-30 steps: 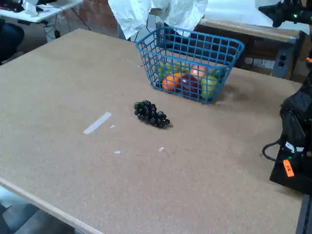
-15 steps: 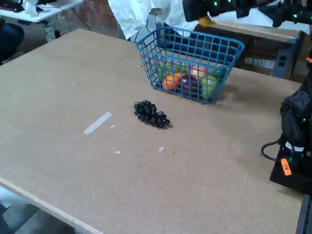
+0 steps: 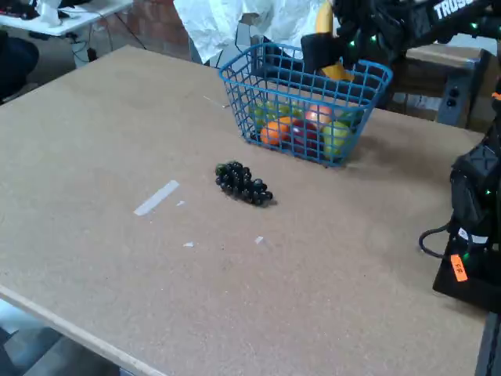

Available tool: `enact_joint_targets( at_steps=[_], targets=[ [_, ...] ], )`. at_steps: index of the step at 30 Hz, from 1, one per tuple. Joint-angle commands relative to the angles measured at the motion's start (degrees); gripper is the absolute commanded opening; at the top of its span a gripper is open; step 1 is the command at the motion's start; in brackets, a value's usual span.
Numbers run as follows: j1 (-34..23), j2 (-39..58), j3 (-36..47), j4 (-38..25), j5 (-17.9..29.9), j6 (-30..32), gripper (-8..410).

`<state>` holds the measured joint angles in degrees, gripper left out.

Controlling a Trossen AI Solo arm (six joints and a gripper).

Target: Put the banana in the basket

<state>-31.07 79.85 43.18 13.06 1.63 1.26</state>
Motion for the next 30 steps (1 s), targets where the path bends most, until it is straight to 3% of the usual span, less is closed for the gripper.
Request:
enact_joint_targets(
  at_steps=[1,12,16,25,30],
  targets=[
    [0.0,0.0,-0.6,0.7,-0.4,0.6,-1],
    [0.0,0.0,-0.6,2.2,-0.5,1.5,20],
    [0.0,0.0,-0.6,2.2,-1.9,1.6,68],
    [0.0,0.0,-0.6,2.2,-2.1,2.2,221],
    [0.0,0.0,-0.6,2.2,-0.5,2.3,271]
  ],
)
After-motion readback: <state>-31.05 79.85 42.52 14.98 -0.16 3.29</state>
